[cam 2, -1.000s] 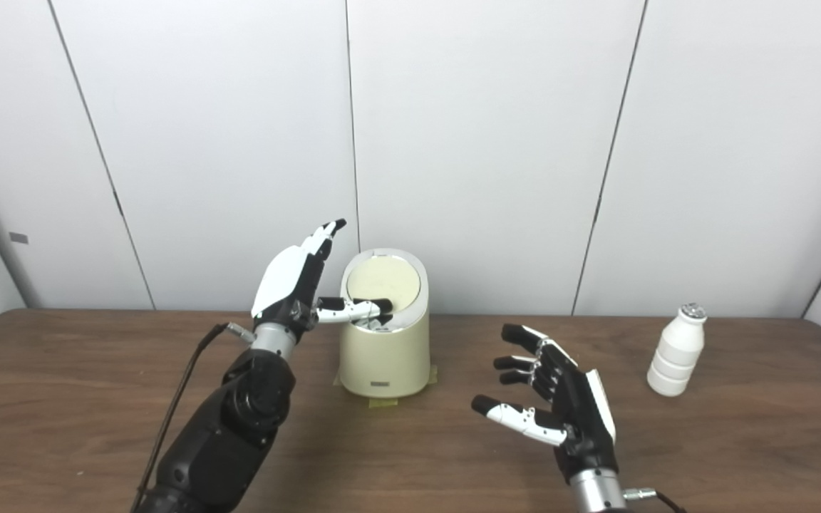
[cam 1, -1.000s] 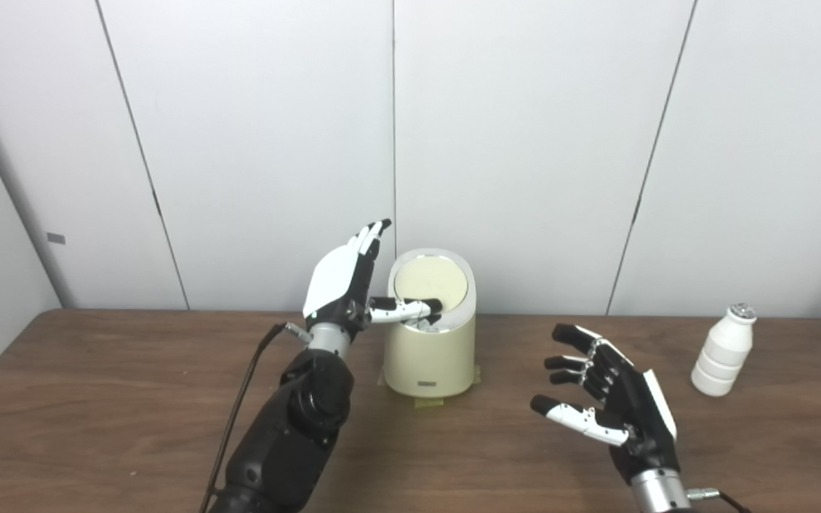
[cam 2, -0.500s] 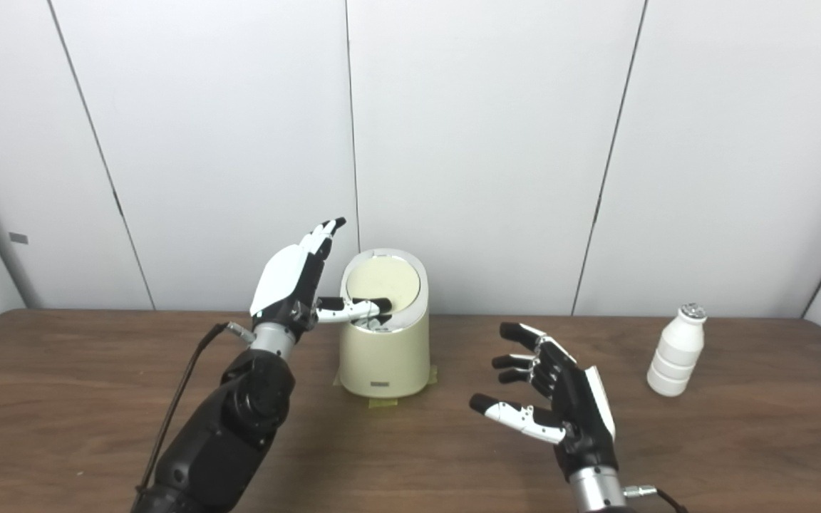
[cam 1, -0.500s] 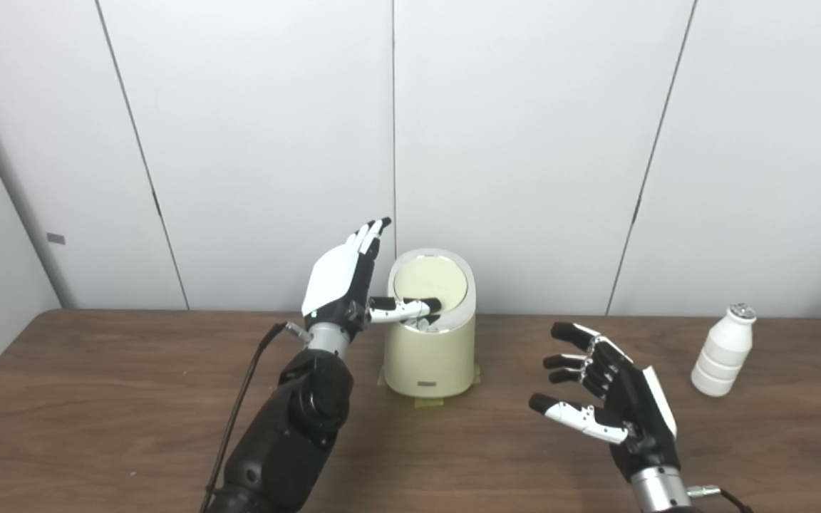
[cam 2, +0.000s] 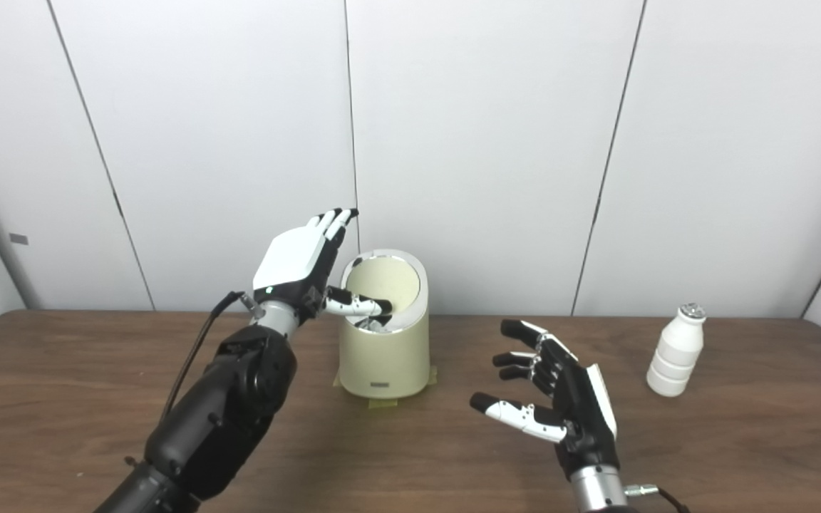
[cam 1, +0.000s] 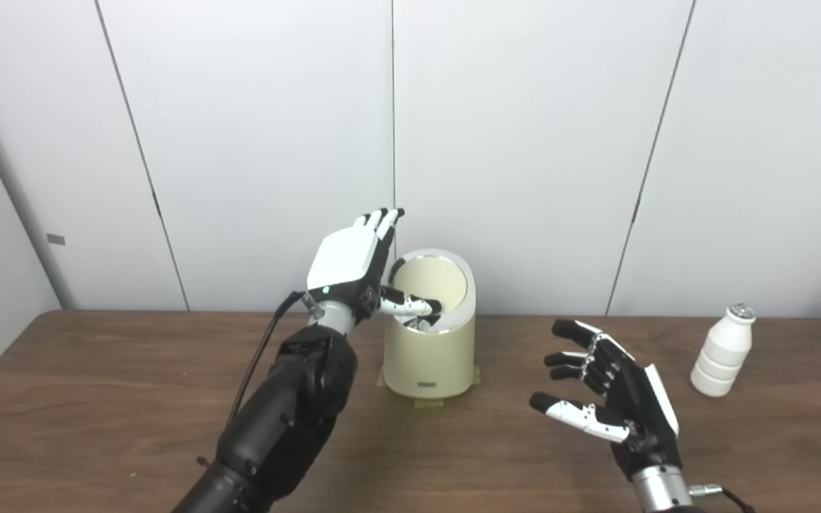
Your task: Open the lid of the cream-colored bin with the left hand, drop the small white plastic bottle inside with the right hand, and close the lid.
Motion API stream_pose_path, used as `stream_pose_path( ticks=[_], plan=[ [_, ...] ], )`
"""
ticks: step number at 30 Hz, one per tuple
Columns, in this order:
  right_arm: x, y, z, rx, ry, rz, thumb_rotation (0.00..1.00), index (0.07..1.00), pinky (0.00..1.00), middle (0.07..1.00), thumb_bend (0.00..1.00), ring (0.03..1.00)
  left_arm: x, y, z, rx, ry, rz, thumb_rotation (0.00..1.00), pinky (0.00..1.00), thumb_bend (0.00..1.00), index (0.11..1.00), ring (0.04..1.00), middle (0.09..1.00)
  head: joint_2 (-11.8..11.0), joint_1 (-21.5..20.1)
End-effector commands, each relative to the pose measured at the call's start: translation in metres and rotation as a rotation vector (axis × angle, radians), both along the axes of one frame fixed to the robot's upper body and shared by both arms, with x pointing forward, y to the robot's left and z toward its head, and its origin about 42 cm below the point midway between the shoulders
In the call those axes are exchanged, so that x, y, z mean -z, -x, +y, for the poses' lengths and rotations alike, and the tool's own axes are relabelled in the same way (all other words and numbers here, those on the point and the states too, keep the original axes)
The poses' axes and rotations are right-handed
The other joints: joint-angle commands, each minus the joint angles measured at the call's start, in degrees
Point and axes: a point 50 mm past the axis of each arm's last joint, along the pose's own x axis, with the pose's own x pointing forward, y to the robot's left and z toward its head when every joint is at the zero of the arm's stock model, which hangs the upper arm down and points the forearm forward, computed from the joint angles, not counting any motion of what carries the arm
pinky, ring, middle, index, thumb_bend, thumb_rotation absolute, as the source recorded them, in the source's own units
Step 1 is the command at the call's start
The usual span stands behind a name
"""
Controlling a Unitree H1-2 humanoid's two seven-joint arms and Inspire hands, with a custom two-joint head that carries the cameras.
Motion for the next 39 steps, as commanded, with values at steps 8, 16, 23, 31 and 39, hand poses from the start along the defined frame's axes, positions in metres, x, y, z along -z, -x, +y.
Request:
stream_pose_path(
  ticks=[8,16,23,31,39],
  plan=[
    [-0.02,-0.007,0.002,-0.014,-0.012,-0.076,0.18,0.721,0.54,0.788,0.82,0.617,-0.007,-0.006,0.007,-0.028,-0.116,0.009,0.0,0.9,0.85,1.0,1.0,1.0,-0.07,0.02],
    [-0.019,-0.009,0.002,-0.015,-0.016,-0.085,0.17,0.72,0.53,0.777,0.82,0.614,0.003,-0.008,0.013,-0.038,-0.155,0.004,0.0,0.87,0.82,1.0,1.0,1.0,-0.45,0.03],
    [-0.019,-0.011,0.003,-0.017,-0.014,-0.09,0.17,0.721,0.53,0.778,0.82,0.609,-0.007,-0.007,0.016,-0.032,-0.133,-0.047,0.0,0.88,0.81,1.0,1.0,1.0,-0.77,0.24],
    [-0.019,-0.012,0.004,-0.02,-0.007,-0.091,0.17,0.723,0.53,0.781,0.81,0.605,-0.025,-0.003,0.019,-0.031,-0.039,-0.142,0.01,0.93,0.77,1.0,1.0,1.0,-0.96,0.66],
    [-0.019,-0.012,0.005,-0.027,0.003,-0.095,0.17,0.732,0.55,0.785,0.81,0.618,-0.041,0.003,0.026,-0.01,0.087,-0.255,0.06,0.88,0.73,1.0,0.988,1.0,-0.9,0.78]
  ],
)
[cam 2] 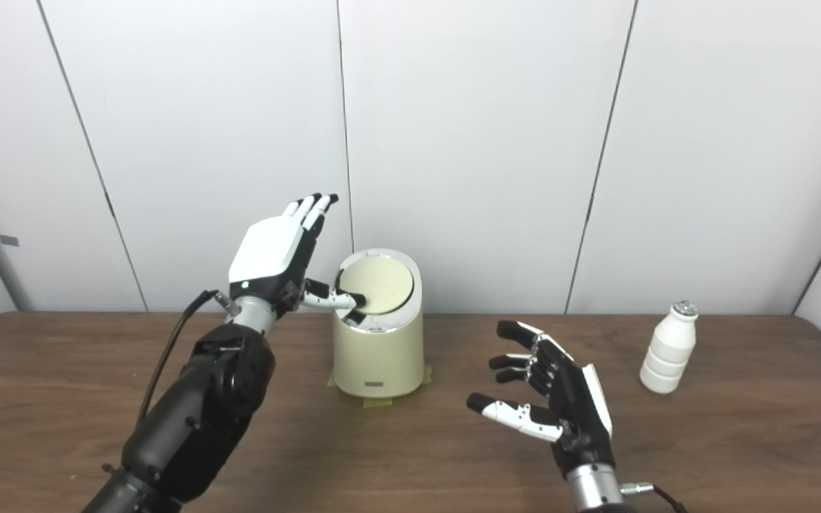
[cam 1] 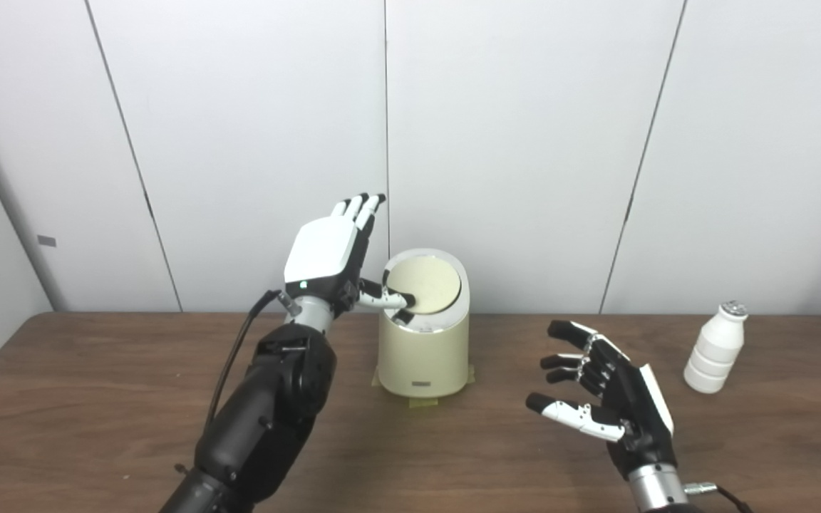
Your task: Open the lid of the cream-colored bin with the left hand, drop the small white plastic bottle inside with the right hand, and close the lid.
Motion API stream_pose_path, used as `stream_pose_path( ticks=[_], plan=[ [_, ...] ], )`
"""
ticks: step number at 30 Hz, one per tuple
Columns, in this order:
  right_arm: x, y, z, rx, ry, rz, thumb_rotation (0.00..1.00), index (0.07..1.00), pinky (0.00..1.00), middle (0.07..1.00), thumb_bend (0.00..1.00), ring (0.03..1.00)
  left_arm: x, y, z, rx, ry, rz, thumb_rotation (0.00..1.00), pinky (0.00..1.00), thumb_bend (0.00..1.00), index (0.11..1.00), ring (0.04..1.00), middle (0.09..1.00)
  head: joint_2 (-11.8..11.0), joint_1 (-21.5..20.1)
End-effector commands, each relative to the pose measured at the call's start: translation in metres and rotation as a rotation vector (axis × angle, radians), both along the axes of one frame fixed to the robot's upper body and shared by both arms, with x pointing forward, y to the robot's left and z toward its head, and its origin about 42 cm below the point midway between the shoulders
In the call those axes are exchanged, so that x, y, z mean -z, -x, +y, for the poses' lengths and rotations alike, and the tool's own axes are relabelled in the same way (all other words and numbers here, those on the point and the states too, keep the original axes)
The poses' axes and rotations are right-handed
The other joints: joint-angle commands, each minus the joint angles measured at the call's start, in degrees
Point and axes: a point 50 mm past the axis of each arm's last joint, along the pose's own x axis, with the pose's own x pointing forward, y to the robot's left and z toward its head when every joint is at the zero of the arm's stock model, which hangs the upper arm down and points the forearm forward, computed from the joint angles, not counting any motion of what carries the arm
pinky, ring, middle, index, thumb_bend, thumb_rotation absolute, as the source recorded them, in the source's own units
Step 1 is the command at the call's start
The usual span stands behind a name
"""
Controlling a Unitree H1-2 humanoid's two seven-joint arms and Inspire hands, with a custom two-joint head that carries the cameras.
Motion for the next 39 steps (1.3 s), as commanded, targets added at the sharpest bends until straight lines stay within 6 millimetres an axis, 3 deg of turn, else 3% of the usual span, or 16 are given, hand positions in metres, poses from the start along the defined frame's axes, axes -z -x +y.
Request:
stream_pose_path(
  ticks=[1,8,13,18,20,27,30,35,39],
  plan=[
    [-0.023,-0.008,0.004,-0.02,0.001,-0.105,0.18,0.734,0.55,0.787,0.81,0.619,-0.029,0.001,0.002,0.013,0.055,-0.124,0.08,0.89,0.72,1.0,0.987,0.997,0.12,0.04],
    [-0.023,-0.006,0.003,-0.018,0.003,-0.097,0.18,0.726,0.54,0.787,0.82,0.631,-0.028,0.007,0.01,0.03,0.152,-0.157,0.23,0.74,0.69,0.98,0.922,0.955,0.39,0.31],
    [-0.023,-0.005,0.003,-0.013,0.003,-0.091,0.19,0.726,0.57,0.783,0.82,0.63,-0.027,0.014,0.017,0.048,0.251,-0.14,0.22,0.72,0.66,0.958,0.915,0.953,0.51,0.22],
    [-0.023,-0.006,0.003,-0.014,-0.002,-0.088,0.19,0.728,0.55,0.785,0.82,0.631,-0.022,0.025,0.03,0.051,0.354,-0.113,0.2,0.77,0.65,0.927,0.904,0.926,0.36,0.11],
    [-0.023,-0.006,0.003,-0.019,-0.006,-0.089,0.19,0.729,0.55,0.787,0.82,0.632,-0.018,0.032,0.036,0.054,0.397,-0.103,0.21,0.73,0.65,0.908,0.86,0.892,0.36,0.11],
    [-0.022,-0.007,0.003,-0.018,0.006,-0.095,0.19,0.731,0.56,0.789,0.81,0.635,0.006,0.064,0.056,0.103,0.606,-0.087,0.11,0.56,0.64,0.818,0.746,0.787,0.26,0.11],
    [-0.022,-0.007,0.002,-0.016,0.007,-0.089,0.19,0.729,0.56,0.785,0.82,0.638,0.017,0.079,0.062,0.124,0.735,-0.046,0.1,0.59,0.63,0.811,0.731,0.771,0.31,0.27],
    [-0.021,-0.007,0.002,-0.033,-0.002,-0.091,0.17,0.728,0.54,0.786,0.8,0.637,0.045,0.1,0.071,0.165,0.853,0.002,0.18,0.65,0.64,0.79,0.698,0.741,0.12,0.12],
    [-0.021,-0.006,0.001,-0.035,0.0,-0.09,0.18,0.732,0.55,0.785,0.8,0.641,0.066,0.113,0.073,0.201,0.888,0.032,0.17,0.62,0.65,0.789,0.681,0.735,-0.23,-0.07]
  ],
)
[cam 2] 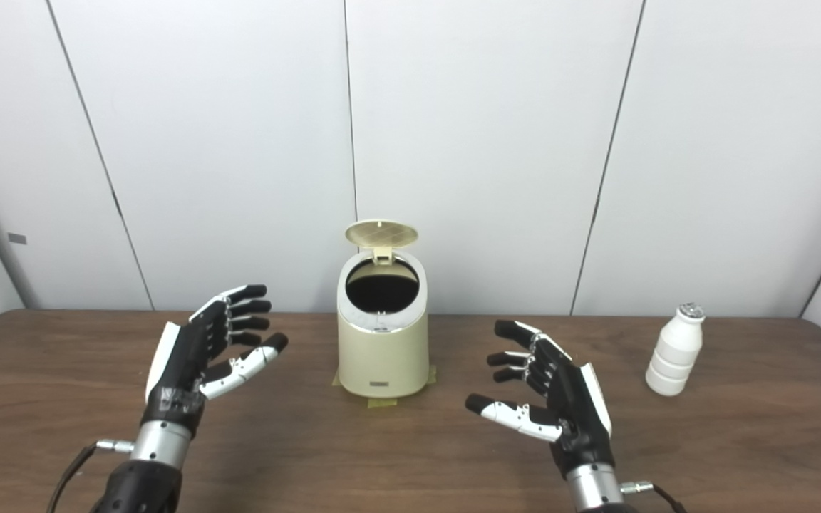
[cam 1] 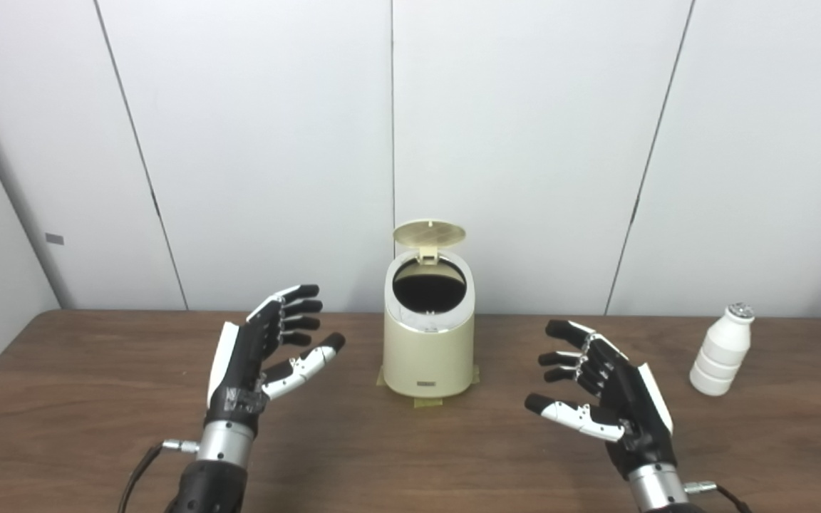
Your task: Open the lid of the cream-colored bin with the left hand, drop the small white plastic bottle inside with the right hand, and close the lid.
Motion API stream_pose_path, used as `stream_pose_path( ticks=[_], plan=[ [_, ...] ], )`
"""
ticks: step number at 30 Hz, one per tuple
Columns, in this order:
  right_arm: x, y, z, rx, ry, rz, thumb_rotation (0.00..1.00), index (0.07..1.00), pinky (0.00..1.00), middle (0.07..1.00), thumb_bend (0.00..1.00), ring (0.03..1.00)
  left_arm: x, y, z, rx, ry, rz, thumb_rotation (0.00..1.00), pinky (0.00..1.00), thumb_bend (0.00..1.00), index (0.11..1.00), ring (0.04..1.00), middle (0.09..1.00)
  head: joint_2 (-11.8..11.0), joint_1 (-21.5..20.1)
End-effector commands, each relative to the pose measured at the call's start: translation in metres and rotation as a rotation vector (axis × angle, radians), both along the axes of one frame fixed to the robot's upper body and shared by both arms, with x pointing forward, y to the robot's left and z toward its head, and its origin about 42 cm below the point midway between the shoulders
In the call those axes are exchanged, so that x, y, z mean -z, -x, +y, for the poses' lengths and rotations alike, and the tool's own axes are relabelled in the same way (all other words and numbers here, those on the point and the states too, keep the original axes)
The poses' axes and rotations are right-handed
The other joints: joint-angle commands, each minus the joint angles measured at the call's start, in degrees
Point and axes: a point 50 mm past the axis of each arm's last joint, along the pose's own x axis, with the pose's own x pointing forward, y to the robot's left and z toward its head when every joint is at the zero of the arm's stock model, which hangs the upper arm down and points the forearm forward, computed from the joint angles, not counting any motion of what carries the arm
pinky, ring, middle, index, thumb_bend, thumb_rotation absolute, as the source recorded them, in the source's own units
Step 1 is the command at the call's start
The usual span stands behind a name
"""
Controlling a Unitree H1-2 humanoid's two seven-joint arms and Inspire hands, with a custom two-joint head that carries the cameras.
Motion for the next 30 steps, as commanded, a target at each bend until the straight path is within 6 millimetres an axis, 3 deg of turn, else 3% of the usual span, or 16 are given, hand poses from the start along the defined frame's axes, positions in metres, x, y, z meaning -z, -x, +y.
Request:
stream_pose_path(
  ticks=[1,7,11,17,19,27,30],
  plan=[
    [-0.02,-0.006,0.001,-0.015,0.003,-0.088,0.18,0.733,0.55,0.785,0.8,0.64,-0.011,-0.002,-0.003,0.041,0.017,-0.085,0.17,0.62,0.65,0.791,0.681,0.736,-0.32,-0.14],
    [-0.025,-0.014,-0.018,-0.005,0.006,-0.116,0.16,0.773,0.57,0.782,0.79,0.633,0.012,0.008,-0.004,0.093,0.073,-0.056,0.12,0.56,0.67,0.791,0.662,0.74,-0.92,-1.9],
    [-0.057,-0.03,-0.047,0.006,0.117,-0.183,0.15,0.786,0.58,0.761,0.8,0.623,0.022,0.009,-0.003,0.114,0.096,-0.046,0.12,0.56,0.67,0.79,0.671,0.75,-1.94,-4.97],
    [-0.122,-0.033,-0.067,0.095,0.245,-0.24,0.05,0.761,0.58,0.736,0.79,0.616,0.027,0.007,0.006,0.125,0.082,-0.045,0.07,0.58,0.65,0.779,0.675,0.744,-3.9,-11.37],
    [-0.139,-0.038,-0.082,0.146,0.298,-0.264,0.05,0.764,0.58,0.739,0.8,0.625,0.028,0.006,0.012,0.121,0.067,-0.046,0.05,0.58,0.64,0.781,0.676,0.744,-4.9,-14.16],
    [-0.176,-0.057,-0.127,0.312,0.371,-0.3,0.15,0.808,0.65,0.801,0.82,0.736,0.027,0.002,0.03,0.112,0.027,-0.05,0.04,0.58,0.59,0.794,0.672,0.745,-7.13,-20.65],
    [-0.185,-0.06,-0.137,0.387,0.387,-0.293,0.1,0.816,0.66,0.815,0.79,0.762,0.027,0.001,0.034,0.111,0.029,-0.049,0.0,0.58,0.57,0.795,0.671,0.752,-7.45,-22.04]
  ],
)
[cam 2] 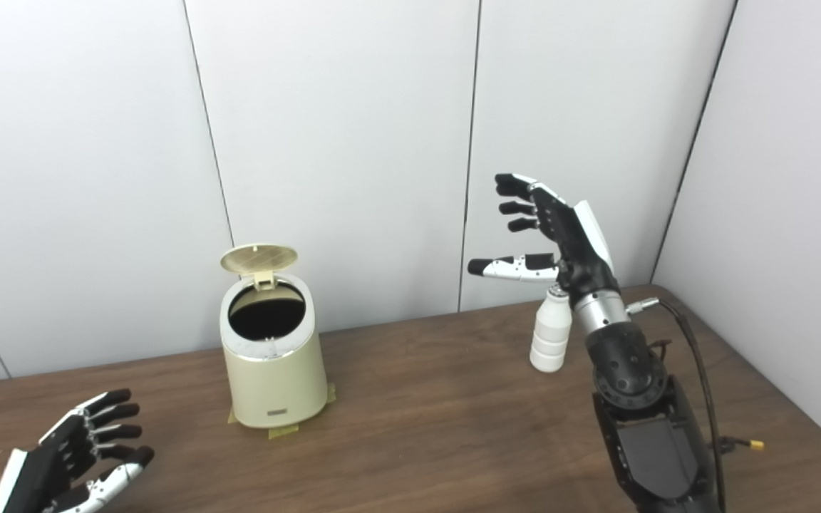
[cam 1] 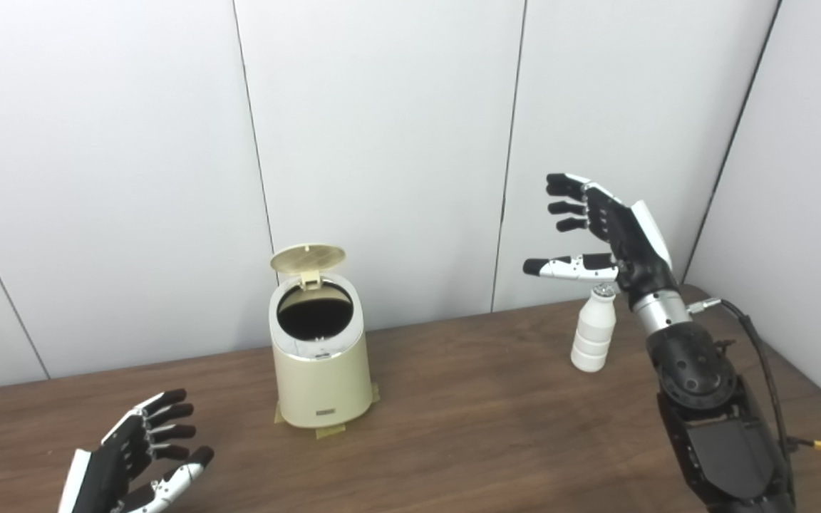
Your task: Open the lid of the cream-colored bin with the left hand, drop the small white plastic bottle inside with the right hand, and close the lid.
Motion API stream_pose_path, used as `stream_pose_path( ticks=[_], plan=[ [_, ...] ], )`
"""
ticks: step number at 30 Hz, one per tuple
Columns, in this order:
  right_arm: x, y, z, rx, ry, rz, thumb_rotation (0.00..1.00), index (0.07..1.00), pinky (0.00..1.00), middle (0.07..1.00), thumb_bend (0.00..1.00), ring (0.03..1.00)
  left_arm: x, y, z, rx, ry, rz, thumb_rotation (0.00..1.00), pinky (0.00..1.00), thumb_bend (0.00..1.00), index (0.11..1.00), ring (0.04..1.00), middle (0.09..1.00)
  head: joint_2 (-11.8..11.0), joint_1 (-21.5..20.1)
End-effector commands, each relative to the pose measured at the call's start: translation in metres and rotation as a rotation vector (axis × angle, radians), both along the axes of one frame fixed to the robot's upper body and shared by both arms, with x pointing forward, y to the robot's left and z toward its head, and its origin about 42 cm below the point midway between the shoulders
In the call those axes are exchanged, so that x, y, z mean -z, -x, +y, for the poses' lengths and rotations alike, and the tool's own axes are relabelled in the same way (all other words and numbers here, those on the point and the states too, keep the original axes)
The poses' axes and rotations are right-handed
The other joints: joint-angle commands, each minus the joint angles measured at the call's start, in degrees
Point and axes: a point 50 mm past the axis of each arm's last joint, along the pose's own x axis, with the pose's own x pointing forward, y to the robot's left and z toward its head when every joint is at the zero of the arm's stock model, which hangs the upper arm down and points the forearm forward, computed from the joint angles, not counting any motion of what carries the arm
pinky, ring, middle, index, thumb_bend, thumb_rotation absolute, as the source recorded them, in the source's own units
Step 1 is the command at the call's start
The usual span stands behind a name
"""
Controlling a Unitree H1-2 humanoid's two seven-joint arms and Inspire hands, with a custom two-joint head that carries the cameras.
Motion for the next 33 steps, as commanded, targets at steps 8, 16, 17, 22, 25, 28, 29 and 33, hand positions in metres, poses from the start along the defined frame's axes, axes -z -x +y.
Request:
stream_pose_path(
  ticks=[8,16,17,22,25,28,29,33],
  plan=[
    [-0.029,-0.006,-0.049,0.117,0.042,0.016,0.22,0.879,0.73,0.872,0.83,0.833,-0.026,-0.012,0.0,0.018,0.006,-0.09,0.0,0.58,0.56,0.79,0.684,0.761,0.07,-2.06],
    [-0.007,-0.006,-0.073,0.101,0.021,0.188,0.28,0.928,0.84,0.935,0.87,0.908,-0.029,-0.011,-0.001,0.017,0.006,-0.087,0.0,0.57,0.55,0.793,0.68,0.758,0.4,-2.37],
    [-0.004,-0.006,-0.074,0.099,0.024,0.201,0.28,0.935,0.83,0.938,0.88,0.898,-0.029,-0.01,-0.001,0.017,0.007,-0.085,0.0,0.57,0.55,0.792,0.683,0.759,0.4,-2.37],
    [0.012,0.0,-0.08,0.079,0.005,0.267,0.27,0.959,0.85,0.933,0.9,0.899,-0.031,-0.01,0.0,0.018,0.003,-0.085,0.0,0.57,0.55,0.791,0.679,0.754,0.79,-2.59],
    [0.02,0.003,-0.08,0.079,-0.009,0.295,0.24,0.957,0.88,0.928,0.87,0.915,-0.032,-0.009,0.0,0.02,0.002,-0.079,0.0,0.57,0.55,0.791,0.68,0.755,0.9,-2.77],
    [0.03,0.008,-0.079,0.074,-0.024,0.329,0.18,0.968,0.86,0.935,0.81,0.918,-0.032,-0.01,0.0,0.028,0.004,-0.08,0.0,0.57,0.54,0.793,0.685,0.76,0.91,-2.84],
    [0.034,0.009,-0.079,0.064,-0.033,0.334,0.18,0.972,0.85,0.94,0.79,0.917,-0.032,-0.01,0.001,0.029,0.002,-0.081,0.0,0.57,0.54,0.795,0.686,0.761,0.95,-2.84],
    [0.05,0.013,-0.079,0.053,-0.062,0.354,0.16,0.981,0.83,0.965,0.78,0.917,-0.033,-0.01,0.001,0.028,0.001,-0.077,0.0,0.57,0.54,0.799,0.686,0.76,1.0,-3.07]
  ],
)
